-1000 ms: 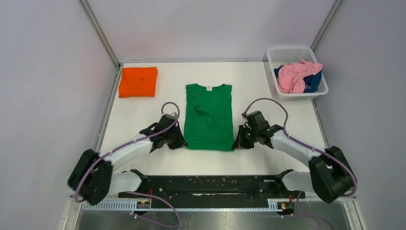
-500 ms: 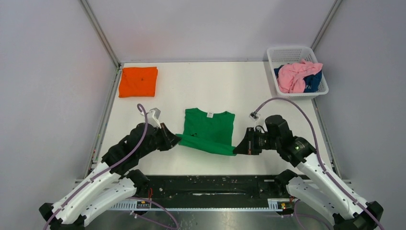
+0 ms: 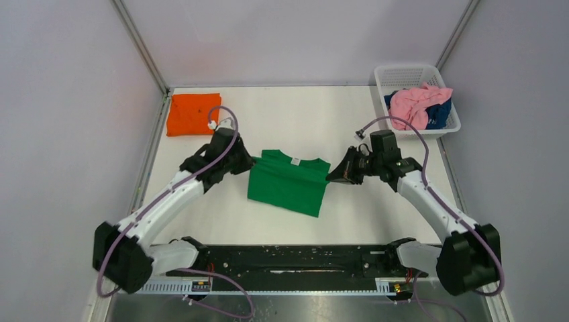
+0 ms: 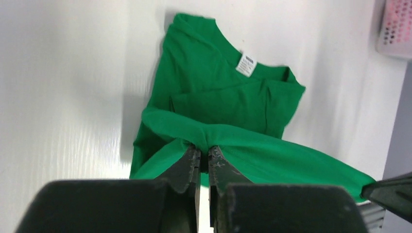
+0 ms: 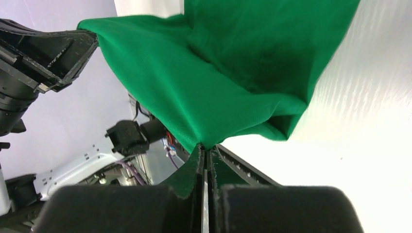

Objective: Fold and stack the t-shirts
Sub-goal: Fold the long partially folded tshirt into a neat square

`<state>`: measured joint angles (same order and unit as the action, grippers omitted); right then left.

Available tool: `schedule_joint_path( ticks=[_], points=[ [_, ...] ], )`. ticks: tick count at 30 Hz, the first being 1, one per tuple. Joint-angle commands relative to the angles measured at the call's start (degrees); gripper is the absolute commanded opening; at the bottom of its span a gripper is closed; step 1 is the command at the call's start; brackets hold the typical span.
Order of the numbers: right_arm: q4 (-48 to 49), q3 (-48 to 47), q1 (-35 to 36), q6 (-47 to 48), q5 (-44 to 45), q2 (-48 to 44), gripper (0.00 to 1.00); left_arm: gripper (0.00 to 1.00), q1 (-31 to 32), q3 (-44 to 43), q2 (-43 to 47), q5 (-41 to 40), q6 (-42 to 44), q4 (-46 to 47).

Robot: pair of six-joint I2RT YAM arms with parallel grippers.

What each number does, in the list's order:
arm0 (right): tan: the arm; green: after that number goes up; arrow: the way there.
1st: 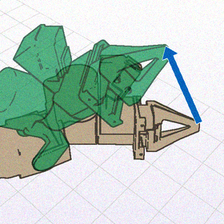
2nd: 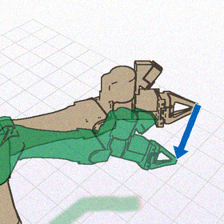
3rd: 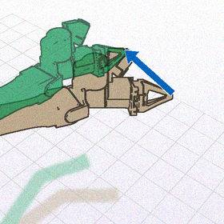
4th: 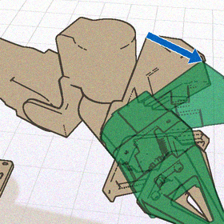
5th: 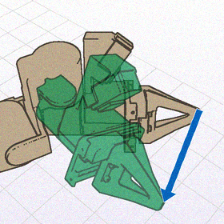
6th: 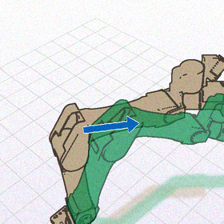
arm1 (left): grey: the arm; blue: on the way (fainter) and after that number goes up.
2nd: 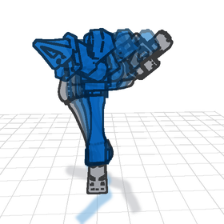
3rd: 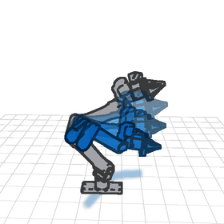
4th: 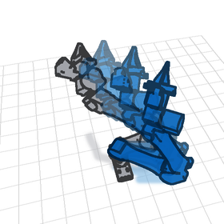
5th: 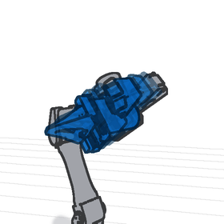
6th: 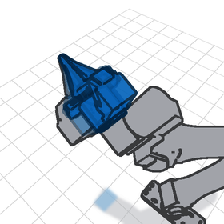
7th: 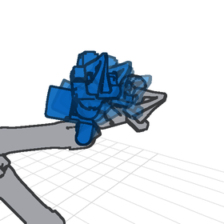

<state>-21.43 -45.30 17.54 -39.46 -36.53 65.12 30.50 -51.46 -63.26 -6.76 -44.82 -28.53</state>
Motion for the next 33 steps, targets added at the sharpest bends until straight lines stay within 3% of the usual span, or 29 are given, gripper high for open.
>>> schedule_joint_path(
  ticks=[1, 9, 12, 13, 14, 16, 17, 18, 19, 28, 33],
  points=[
    [4.58, -3.33, -3.69, -0.96, -2.40, 7.22, 0.00, 0.00, -5.11, -7.30, -8.62, 0.44, 3.19, 5.83],
    [8.85, -8.11, -7.91, -1.34, -2.35, 24.06, 0.01, 0.00, -8.42, -16.80, -28.94, 5.47, 6.45, 6.27],
    [11.61, -11.29, -8.88, -1.81, -2.21, 30.48, 0.11, 0.01, -9.40, -21.27, -35.53, 6.08, 6.50, 5.72],
    [12.63, -12.58, -9.16, -1.93, -2.00, 32.54, 0.15, 0.09, -9.91, -22.82, -37.41, 6.29, 6.41, 5.62],
    [13.10, -14.55, -9.46, -1.59, -1.58, 34.82, 0.28, 0.19, -10.29, -24.42, -39.37, 6.46, 6.41, 5.33],
    [10.18, -19.08, -10.15, 0.01, 0.00, 38.07, 0.57, 0.56, -11.23, -28.72, -42.65, 8.84, 6.66, 2.95],
    [8.63, -21.15, -10.24, 1.12, 1.11, 38.55, 0.80, 0.79, -11.60, -31.21, -43.80, 9.45, 6.90, 1.17],
    [7.59, -21.59, -10.18, 1.75, 1.86, 38.11, 0.95, 0.94, -11.79, -31.89, -43.88, 10.08, 7.21, 0.75],
    [7.40, -21.28, -10.18, 1.93, 2.69, 36.96, 0.99, 0.98, -11.79, -31.52, -43.51, 10.90, 7.95, 0.77],
    [7.31, -4.67, -9.82, 6.98, 8.83, 17.16, 1.00, 0.99, -11.54, -11.33, -34.63, 21.29, 11.48, 10.42],
    [6.80, 0.91, -9.77, 7.74, 8.85, 9.82, 0.99, 0.85, -10.69, -9.16, -37.94, 22.24, 12.40, 10.20]
  ],
)
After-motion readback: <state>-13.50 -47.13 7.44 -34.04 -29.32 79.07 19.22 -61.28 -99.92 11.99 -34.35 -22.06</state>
